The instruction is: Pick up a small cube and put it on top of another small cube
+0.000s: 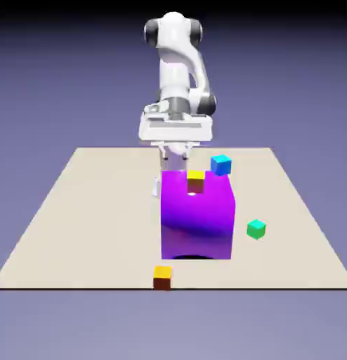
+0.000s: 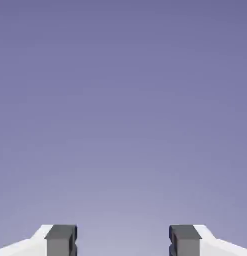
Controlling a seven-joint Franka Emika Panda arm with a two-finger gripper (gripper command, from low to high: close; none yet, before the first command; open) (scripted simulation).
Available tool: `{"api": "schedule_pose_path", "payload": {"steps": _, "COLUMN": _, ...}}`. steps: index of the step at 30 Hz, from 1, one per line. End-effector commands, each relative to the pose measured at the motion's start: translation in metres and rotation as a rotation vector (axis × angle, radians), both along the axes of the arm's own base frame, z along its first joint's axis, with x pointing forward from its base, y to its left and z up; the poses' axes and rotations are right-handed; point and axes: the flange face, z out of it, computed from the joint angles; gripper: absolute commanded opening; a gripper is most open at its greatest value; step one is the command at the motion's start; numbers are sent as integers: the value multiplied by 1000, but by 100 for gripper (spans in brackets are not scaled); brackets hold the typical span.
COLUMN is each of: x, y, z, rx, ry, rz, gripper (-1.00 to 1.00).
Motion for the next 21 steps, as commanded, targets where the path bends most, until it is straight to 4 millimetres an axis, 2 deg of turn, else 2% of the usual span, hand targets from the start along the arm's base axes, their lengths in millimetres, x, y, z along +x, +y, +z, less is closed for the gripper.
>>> {"api": "schedule_pose_path", "payload": {"steps": 1, "x": 0, "y": 9, "z": 5, "rx": 9, "ry": -2, "rz": -10, "gripper": 0}}
{"api": "schedule_pose_path", "payload": {"steps": 6, "x": -4, "y": 59, "z": 25, "rx": 46, "ry": -11, "rz": -62, "gripper": 0}}
{"api": "schedule_pose_path", "payload": {"steps": 11, "x": -13, "y": 110, "z": 36, "rx": 75, "ry": -16, "rz": -119, "gripper": 0}}
{"api": "schedule_pose_path", "payload": {"steps": 16, "x": -25, "y": 163, "z": 36, "rx": 95, "ry": -18, "rz": -182, "gripper": 0}}
{"api": "schedule_pose_path", "payload": {"steps": 21, "x": -40, "y": 215, "z": 25, "rx": 105, "ry": -20, "rz": -252, "gripper": 0}}
